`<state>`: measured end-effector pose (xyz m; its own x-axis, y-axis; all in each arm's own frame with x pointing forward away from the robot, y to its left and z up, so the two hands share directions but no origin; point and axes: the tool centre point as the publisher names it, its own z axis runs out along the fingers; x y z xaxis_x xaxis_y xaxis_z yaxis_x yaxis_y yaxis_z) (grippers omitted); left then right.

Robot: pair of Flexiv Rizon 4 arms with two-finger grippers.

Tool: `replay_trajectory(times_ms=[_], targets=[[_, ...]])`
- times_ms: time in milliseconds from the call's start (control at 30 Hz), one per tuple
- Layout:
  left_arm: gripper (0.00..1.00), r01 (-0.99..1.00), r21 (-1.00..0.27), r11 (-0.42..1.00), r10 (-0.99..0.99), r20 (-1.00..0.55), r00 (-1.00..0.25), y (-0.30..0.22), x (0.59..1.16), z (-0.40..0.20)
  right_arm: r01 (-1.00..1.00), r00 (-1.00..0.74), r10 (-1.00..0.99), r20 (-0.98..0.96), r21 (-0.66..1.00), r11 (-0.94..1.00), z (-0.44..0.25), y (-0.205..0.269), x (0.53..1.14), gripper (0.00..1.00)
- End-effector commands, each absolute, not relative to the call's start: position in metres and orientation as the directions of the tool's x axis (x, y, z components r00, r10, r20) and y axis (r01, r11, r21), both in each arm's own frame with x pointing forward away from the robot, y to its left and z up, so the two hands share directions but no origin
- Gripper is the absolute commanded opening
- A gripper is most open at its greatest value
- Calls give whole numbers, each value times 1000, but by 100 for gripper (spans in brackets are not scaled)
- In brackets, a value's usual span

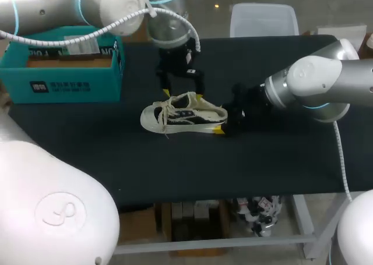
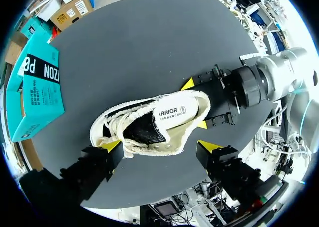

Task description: Open the shoe tongue, take the insole out of the shoe, put the insole back into the shoe, and pack the shoe into the shoebox

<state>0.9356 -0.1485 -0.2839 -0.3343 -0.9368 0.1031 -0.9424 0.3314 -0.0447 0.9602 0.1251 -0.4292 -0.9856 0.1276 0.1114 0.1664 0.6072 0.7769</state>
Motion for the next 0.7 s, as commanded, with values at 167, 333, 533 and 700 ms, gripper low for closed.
replay_trajectory(times_ms=[167,333,533,700], targets=[[100,-956,-9,292,-956,-37,-292,-152,944,-303,166,-986,125,113,779,605,-435,124,962,0],[100,-959,9,284,-959,-17,-284,-150,949,-312,166,-986,125,113,779,605,-435,124,962,0],[100,-920,-14,393,-920,0,-393,-161,935,-297,166,-986,125,113,779,605,-435,124,962,0],[99,-899,-45,435,-900,-36,-434,-177,930,-277,166,-986,125,113,779,605,-435,124,962,0]])
